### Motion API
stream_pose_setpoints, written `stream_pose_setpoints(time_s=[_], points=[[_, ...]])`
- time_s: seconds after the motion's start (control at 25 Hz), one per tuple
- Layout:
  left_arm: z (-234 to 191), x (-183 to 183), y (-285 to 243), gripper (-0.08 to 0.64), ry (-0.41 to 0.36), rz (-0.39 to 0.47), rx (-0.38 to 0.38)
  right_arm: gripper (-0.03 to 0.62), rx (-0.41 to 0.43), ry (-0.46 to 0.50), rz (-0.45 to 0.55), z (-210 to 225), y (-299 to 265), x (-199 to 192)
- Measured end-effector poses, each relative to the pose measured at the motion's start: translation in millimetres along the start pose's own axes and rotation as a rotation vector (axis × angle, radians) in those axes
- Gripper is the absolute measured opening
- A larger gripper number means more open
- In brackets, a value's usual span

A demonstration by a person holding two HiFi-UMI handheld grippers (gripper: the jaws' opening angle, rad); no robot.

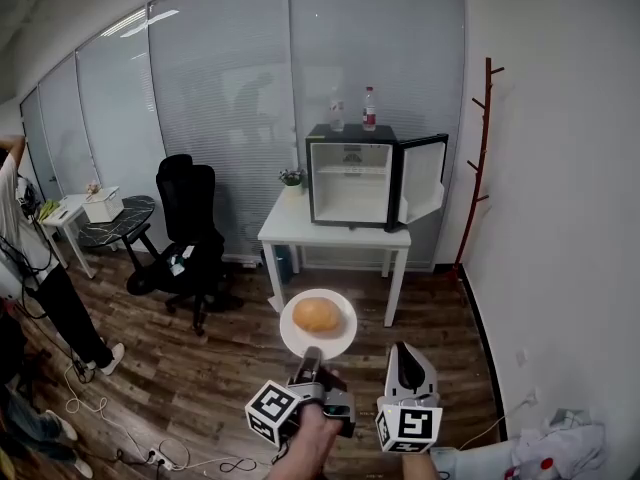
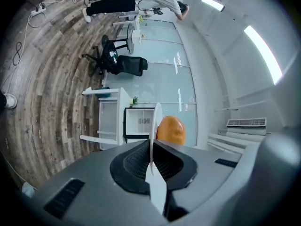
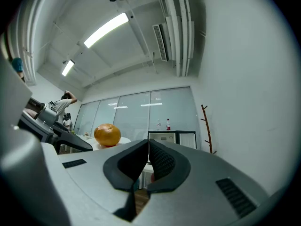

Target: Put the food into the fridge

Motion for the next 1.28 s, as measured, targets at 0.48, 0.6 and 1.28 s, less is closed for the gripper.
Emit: stream_pose_setpoints(time_s=[0.48, 0.6, 1.28], points=[[-6.8, 59.4, -108.5, 0.034, 0.018, -0.039, 0.009, 0.028, -0.023, 0.028, -0.013, -19.6, -124.6, -16.9], [-4.3, 79.4, -138.5, 0.034, 0.022, -0.048, 0.004, 0.028, -0.029, 0.04, -0.008, -27.0, -160.2, -17.7], [-15.5, 124.6, -260.0, 0.034, 0.033, -0.07, -0.002, 0.028, -0.042, 0.055, 0.006, -21.7, -284.1, -49.8]])
Point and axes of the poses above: the fingertips, and each gripper's own axes: y backward along the fingers, z to its right, x out of its top, the point moved 6 cm from there along y, backward along the fingers
